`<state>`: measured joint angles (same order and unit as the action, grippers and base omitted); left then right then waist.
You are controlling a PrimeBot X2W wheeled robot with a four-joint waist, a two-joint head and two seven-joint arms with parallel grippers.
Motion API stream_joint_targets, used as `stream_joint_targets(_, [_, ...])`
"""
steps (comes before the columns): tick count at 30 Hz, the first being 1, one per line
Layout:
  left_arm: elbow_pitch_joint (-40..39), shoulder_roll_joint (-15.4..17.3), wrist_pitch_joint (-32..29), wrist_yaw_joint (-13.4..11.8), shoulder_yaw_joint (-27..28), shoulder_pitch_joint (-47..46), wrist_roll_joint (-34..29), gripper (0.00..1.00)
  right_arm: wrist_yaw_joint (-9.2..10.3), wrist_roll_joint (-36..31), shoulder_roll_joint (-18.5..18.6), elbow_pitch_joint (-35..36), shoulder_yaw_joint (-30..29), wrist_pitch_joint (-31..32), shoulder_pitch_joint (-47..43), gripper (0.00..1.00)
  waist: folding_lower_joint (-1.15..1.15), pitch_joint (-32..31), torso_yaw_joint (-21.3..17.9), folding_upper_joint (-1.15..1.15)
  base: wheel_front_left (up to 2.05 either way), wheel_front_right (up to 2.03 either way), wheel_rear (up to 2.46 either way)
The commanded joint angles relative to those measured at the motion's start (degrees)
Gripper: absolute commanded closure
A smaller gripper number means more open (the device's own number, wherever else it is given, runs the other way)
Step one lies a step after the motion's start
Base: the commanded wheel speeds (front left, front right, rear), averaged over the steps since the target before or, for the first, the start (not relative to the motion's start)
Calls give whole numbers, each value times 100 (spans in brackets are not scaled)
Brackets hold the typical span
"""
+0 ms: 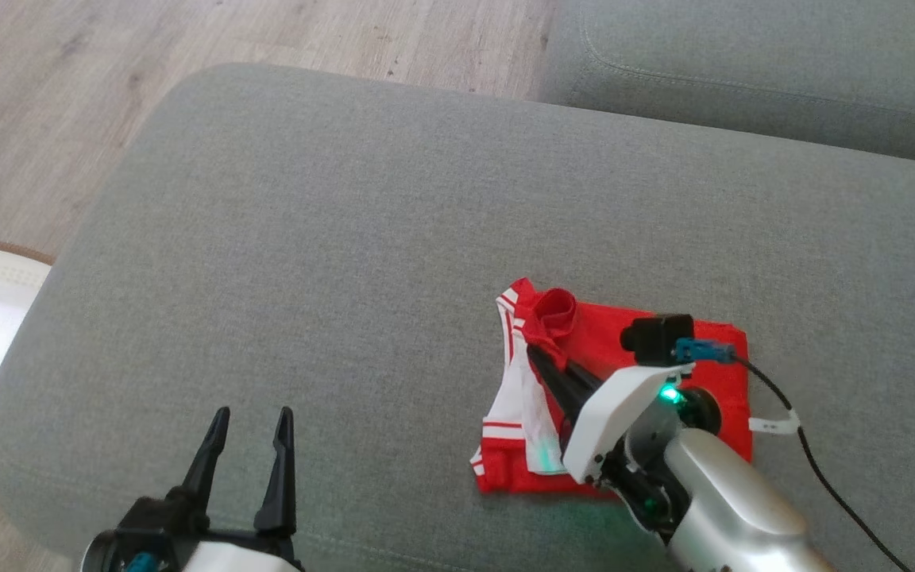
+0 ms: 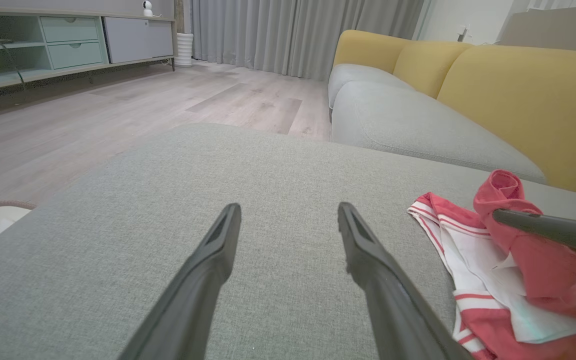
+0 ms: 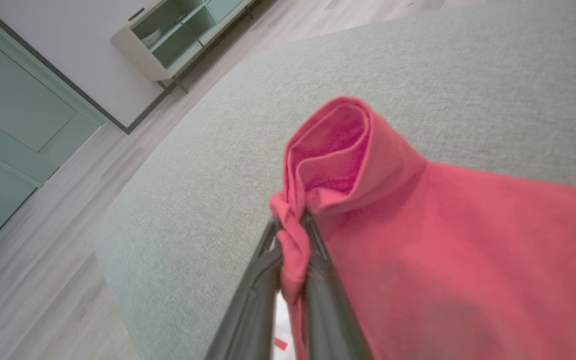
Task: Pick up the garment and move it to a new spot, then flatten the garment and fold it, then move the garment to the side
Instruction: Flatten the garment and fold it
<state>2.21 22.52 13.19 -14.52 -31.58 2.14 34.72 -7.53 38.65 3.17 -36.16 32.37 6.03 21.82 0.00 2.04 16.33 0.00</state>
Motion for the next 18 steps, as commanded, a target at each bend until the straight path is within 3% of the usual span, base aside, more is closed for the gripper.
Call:
stream_joint_targets(1, [-119,23,73,39,195,-327,-27,0,4,119,-29,92,192,-127,284,88,0,-1,-4,0,0,0,0])
stream_joint_targets(2, [-98,10,81,42,199,-338,-28,0,4,229,-29,32,363,-179,346,0,0,3,-17,0,0,0,0])
stream_joint_targets(12, [-54,-64,104,63,145,-393,-60,0,4,508,-29,179,772,-588,704,0,0,8,-192,0,0,0,0])
stream_joint_targets(18, [-40,-105,112,57,103,-395,-73,0,4,-288,-29,157,186,-1142,996,0,0,-15,-384,0,0,0,0])
